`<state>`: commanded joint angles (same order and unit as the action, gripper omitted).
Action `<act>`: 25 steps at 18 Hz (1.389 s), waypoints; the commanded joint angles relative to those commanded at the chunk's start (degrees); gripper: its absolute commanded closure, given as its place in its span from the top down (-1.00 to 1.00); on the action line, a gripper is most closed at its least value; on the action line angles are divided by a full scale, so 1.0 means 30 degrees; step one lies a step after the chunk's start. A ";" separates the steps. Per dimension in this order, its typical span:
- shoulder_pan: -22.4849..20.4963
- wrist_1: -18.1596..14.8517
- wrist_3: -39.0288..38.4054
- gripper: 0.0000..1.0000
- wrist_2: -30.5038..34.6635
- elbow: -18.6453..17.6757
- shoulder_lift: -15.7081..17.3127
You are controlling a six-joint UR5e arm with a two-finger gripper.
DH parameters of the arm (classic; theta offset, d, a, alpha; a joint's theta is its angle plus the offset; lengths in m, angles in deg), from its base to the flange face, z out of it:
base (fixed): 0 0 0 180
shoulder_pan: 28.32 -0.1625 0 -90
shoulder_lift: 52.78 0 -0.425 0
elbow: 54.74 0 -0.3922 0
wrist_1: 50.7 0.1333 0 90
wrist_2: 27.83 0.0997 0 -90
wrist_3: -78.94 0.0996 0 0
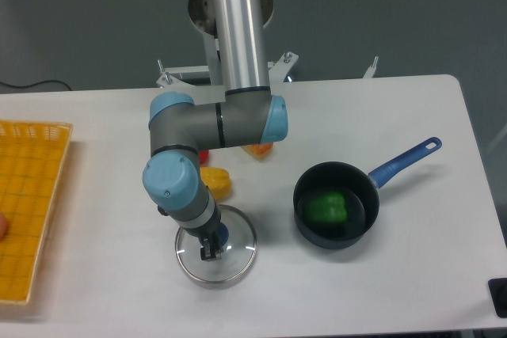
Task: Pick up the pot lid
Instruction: 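Lift the glass lid by its knob up off the table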
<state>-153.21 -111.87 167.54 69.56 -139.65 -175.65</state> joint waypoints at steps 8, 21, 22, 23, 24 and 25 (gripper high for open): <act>-0.0204 -0.1170 0.0146 -0.06 -0.0733 0.0264 0.0791; -0.0995 -0.2079 0.0205 -0.06 -0.2286 0.0176 0.1992; -0.1025 -0.2196 0.0205 -0.06 -0.2286 0.0147 0.2050; -0.1054 -0.2226 0.0234 -0.06 -0.2286 0.0147 0.2080; -0.1084 -0.2227 0.0234 -0.06 -0.2315 0.0147 0.2080; -0.1084 -0.2227 0.0234 -0.06 -0.2344 0.0147 0.2109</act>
<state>-156.46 -118.55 168.24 62.53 -139.21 -169.33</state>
